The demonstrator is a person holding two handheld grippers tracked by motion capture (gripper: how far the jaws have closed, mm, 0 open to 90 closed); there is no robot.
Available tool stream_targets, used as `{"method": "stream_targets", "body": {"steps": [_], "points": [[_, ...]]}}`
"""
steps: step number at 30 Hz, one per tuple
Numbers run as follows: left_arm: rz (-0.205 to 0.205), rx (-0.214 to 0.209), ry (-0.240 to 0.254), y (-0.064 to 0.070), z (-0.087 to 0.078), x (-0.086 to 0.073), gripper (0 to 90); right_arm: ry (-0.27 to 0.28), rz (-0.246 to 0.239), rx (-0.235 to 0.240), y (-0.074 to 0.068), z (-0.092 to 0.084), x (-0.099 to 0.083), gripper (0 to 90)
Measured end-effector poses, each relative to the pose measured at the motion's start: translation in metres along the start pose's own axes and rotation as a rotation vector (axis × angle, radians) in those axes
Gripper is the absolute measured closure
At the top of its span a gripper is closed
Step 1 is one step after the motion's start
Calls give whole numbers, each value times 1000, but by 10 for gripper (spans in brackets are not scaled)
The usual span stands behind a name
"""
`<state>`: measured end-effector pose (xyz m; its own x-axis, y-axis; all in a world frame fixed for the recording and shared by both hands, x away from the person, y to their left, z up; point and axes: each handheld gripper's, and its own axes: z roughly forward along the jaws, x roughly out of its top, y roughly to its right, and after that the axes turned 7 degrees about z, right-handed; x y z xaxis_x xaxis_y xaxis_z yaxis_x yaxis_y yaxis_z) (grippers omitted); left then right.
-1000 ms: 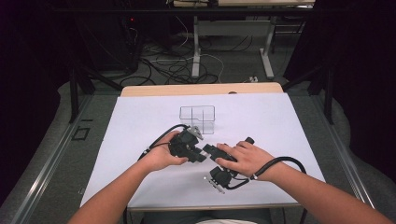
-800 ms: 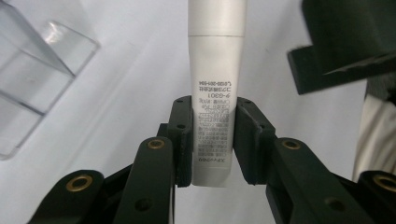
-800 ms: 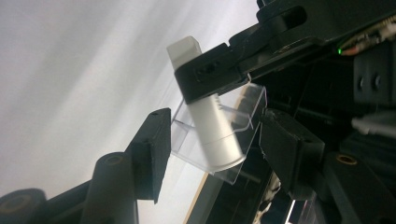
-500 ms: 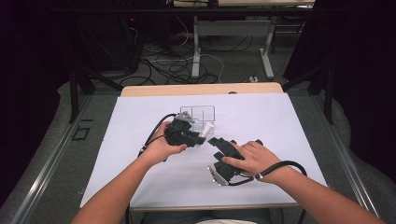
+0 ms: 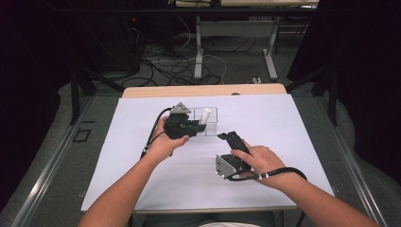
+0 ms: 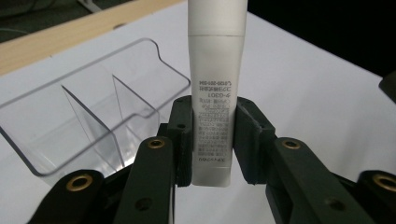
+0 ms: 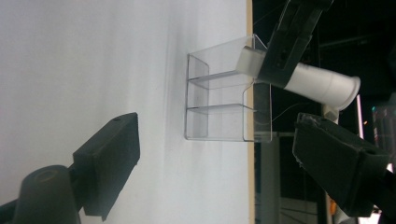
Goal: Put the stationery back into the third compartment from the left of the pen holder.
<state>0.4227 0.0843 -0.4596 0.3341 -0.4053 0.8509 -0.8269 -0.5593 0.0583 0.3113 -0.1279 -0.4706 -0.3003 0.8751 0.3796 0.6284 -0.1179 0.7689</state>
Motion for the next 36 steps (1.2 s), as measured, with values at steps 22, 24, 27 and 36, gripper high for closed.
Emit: {"method": "stream_targets", "body": {"steps": [22, 24, 27, 36], "points": [[-97, 132, 170, -10, 25, 10, 713, -26, 687, -2, 17, 6, -51, 0], [-105, 145, 178, -10, 28, 10, 713, -14, 740, -2, 16, 7, -57, 0], [-115, 163, 187, -11, 33, 9, 713, 0, 818, -13, 14, 10, -65, 0], [-117, 202, 207, -8, 45, 8, 713, 17, 996, -31, 12, 14, -90, 0]]}}
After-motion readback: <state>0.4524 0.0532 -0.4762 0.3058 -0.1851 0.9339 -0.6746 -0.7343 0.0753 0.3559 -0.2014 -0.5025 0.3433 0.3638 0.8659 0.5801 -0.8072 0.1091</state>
